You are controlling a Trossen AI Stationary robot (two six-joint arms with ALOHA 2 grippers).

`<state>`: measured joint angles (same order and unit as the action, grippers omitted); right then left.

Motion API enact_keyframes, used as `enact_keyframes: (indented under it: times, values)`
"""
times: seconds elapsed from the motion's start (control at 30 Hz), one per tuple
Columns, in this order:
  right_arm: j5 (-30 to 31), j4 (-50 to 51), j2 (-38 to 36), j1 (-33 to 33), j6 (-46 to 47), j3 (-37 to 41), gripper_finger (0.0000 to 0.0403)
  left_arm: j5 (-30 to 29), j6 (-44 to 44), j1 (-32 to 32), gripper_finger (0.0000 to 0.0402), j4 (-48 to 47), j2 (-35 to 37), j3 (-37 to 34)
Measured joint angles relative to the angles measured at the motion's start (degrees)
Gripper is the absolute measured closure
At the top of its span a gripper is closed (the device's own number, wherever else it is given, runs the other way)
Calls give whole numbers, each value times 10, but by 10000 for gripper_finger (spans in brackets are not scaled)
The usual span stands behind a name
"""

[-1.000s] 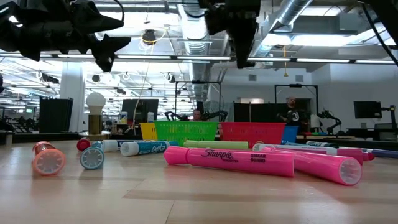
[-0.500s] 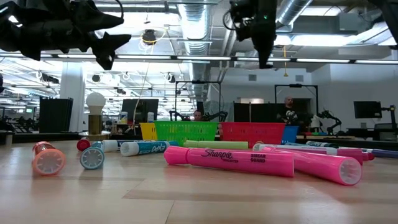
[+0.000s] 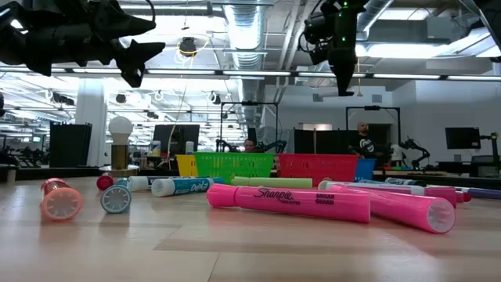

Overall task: Pick & Place Markers
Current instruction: Put the black highlighter into the blue bin

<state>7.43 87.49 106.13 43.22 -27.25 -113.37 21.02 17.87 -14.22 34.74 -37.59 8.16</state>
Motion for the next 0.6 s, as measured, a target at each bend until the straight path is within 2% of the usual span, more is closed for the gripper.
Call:
enact_keyframes:
  times: [0.13,0.6]
  values:
    - [-1,-11,0,0,-8,38,359,0,0,0,215,1,0,0]
    - [-1,-200,1,9,-77,217,359,0,0,0,215,1,0,0]
